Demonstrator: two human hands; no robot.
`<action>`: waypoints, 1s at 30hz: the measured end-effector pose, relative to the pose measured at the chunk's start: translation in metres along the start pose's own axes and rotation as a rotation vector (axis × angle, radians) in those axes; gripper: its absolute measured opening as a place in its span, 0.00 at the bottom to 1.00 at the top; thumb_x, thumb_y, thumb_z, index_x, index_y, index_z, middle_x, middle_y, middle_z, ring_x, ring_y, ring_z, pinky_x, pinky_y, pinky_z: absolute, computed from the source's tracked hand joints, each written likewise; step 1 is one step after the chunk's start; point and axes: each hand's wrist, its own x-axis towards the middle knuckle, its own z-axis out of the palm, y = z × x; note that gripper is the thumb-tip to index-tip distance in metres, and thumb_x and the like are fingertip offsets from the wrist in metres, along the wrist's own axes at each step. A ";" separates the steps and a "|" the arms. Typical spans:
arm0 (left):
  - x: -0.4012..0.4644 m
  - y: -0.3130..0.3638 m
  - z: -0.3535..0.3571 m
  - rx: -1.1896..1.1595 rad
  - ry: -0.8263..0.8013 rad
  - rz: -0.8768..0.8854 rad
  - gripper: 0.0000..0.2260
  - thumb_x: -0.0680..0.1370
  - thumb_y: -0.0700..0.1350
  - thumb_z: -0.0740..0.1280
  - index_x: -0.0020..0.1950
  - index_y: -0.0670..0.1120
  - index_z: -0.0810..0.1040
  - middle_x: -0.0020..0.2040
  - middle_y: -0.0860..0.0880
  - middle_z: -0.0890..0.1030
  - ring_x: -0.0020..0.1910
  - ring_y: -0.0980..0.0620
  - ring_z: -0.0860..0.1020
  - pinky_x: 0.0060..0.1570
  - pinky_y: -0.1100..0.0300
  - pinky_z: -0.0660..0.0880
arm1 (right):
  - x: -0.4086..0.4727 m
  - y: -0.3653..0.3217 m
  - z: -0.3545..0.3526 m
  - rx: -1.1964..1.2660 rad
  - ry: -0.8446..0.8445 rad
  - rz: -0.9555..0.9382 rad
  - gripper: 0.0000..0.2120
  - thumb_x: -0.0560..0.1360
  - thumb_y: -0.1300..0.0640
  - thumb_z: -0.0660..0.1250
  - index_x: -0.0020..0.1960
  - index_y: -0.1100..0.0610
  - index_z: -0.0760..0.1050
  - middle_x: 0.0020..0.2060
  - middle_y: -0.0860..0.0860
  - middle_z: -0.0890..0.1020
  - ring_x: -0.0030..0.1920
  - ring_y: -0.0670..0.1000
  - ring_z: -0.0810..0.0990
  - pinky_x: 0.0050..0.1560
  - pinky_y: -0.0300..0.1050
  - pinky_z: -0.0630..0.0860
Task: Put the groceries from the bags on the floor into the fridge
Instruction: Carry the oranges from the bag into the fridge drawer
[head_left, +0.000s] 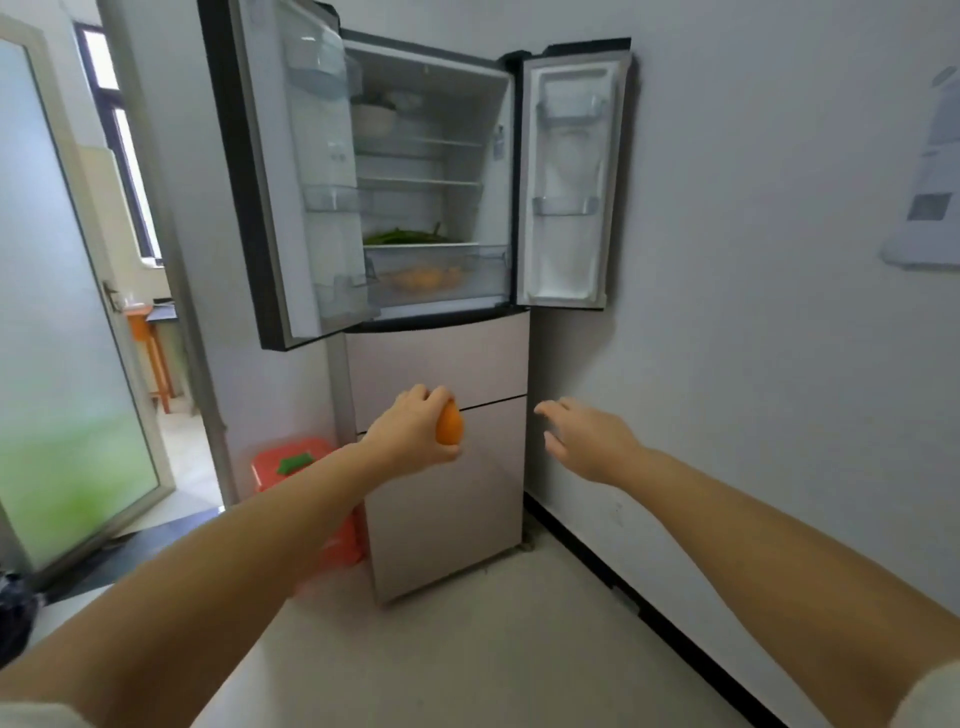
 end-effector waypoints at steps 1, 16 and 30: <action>0.024 -0.006 -0.002 0.007 0.017 -0.004 0.28 0.71 0.54 0.71 0.67 0.49 0.65 0.61 0.45 0.69 0.59 0.44 0.70 0.57 0.49 0.73 | 0.022 0.006 -0.001 -0.005 0.015 -0.007 0.20 0.80 0.53 0.55 0.71 0.54 0.63 0.65 0.55 0.70 0.56 0.60 0.77 0.55 0.53 0.75; 0.369 -0.018 0.019 0.015 0.091 0.094 0.29 0.72 0.54 0.71 0.69 0.52 0.63 0.63 0.48 0.68 0.60 0.46 0.70 0.54 0.53 0.73 | 0.324 0.167 -0.005 -0.046 0.155 0.002 0.20 0.80 0.53 0.55 0.71 0.51 0.64 0.65 0.52 0.72 0.58 0.55 0.76 0.52 0.48 0.74; 0.643 -0.127 0.004 0.042 0.287 -0.186 0.29 0.70 0.55 0.73 0.67 0.51 0.65 0.63 0.47 0.69 0.60 0.46 0.71 0.58 0.47 0.74 | 0.666 0.253 0.030 0.097 0.248 -0.356 0.18 0.80 0.53 0.56 0.69 0.53 0.67 0.63 0.52 0.74 0.57 0.55 0.77 0.55 0.53 0.75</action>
